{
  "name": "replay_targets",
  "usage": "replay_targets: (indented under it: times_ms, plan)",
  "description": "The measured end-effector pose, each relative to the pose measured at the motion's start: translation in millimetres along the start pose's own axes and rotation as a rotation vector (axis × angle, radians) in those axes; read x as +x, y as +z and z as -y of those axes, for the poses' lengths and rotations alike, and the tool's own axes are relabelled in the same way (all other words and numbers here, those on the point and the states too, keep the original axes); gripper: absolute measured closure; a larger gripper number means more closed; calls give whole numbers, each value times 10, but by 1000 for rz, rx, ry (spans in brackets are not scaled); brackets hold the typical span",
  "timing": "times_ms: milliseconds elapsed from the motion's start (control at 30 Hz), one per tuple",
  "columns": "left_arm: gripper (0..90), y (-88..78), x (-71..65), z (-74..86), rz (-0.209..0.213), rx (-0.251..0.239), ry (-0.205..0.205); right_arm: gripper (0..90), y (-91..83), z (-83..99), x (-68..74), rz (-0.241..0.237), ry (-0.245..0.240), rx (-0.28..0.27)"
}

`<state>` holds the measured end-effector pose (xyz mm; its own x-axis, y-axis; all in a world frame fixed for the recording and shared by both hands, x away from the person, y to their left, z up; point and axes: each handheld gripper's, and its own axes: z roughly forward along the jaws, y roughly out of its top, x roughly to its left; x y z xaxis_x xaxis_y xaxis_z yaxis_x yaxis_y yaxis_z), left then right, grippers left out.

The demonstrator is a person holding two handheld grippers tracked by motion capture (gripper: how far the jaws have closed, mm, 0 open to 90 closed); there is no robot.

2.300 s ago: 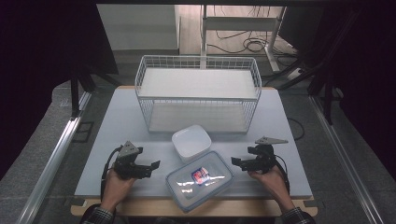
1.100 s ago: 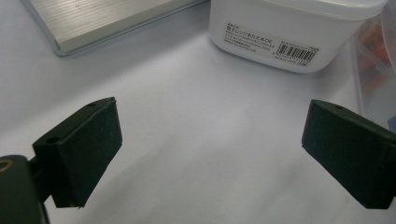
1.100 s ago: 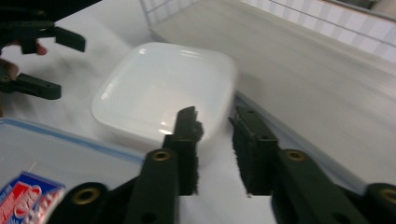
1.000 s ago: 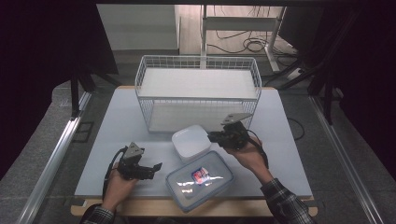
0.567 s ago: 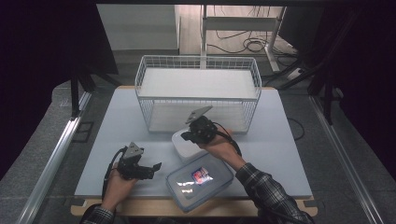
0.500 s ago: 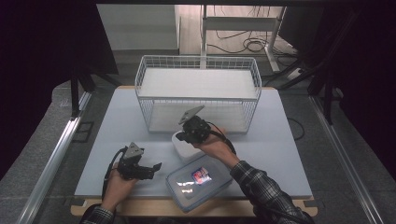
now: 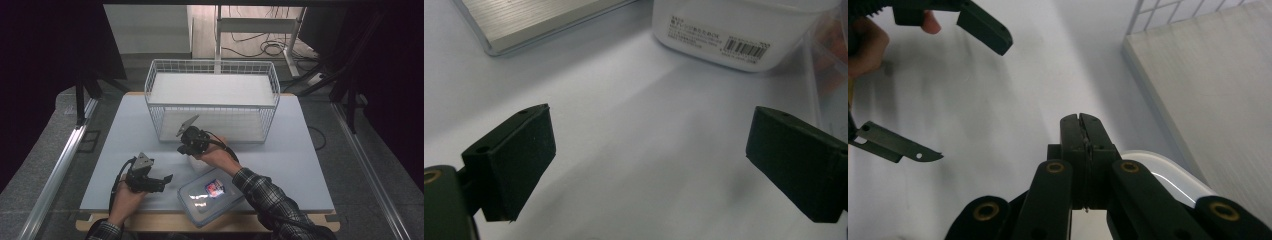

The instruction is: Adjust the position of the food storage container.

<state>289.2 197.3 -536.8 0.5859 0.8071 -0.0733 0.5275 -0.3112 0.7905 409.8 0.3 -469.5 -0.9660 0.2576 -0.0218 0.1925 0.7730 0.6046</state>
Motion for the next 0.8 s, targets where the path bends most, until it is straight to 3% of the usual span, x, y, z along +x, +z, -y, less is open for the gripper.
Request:
replay_targets:
  times_ms: [67, 200, 267, 433, 800]
  plan:
    - [55, 1, -1, 0, 0, 3, 1, 891, -17, 10, -36, 27, -10, 10]
    - [56, 4, -3, 0, 1, 5, 5, 891, -91, 96, -143, 59, 29, 17]
    - [56, 4, -3, -1, 0, 6, 6, 891, -107, 118, -173, 68, 22, 13]
    - [57, 7, -3, -1, -1, 7, 5, 890, -263, 313, -344, 109, 94, 0]
    - [58, 19, -13, -1, 3, 16, 9, 885, -551, 661, -550, 186, 174, -4]
